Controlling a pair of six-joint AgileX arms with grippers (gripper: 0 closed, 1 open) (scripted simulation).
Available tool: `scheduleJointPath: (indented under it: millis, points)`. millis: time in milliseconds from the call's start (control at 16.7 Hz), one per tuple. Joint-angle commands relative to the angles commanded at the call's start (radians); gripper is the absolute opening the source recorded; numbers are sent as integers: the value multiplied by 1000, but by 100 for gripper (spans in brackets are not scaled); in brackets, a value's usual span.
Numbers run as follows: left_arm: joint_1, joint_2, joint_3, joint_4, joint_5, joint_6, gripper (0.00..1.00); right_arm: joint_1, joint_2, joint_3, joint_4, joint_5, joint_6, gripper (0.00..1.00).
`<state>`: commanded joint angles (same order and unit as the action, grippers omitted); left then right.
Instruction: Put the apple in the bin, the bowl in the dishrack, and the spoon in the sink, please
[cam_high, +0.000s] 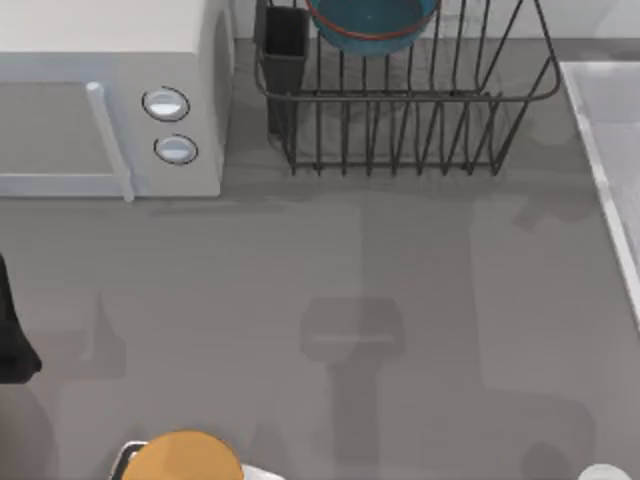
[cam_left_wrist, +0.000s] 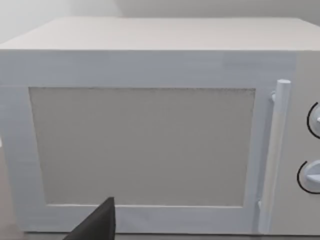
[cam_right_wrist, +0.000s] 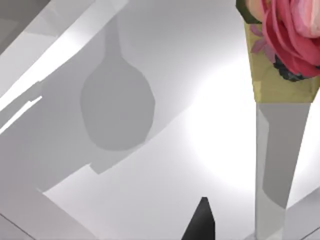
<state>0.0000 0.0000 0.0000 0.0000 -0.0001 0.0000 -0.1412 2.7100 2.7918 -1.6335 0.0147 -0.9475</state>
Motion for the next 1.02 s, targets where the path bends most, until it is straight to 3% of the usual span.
scheduleJointPath:
  millis: [420,780,1020]
  points:
    - [0,0,0,0,0,0,100,0,-96,-324,212,-1,0,0]
    - [0,0,0,0,0,0,100,0,-111,-367,246,-1,0,0]
    - [0,0,0,0,0,0,100,0,-111,-367,246,-1,0,30]
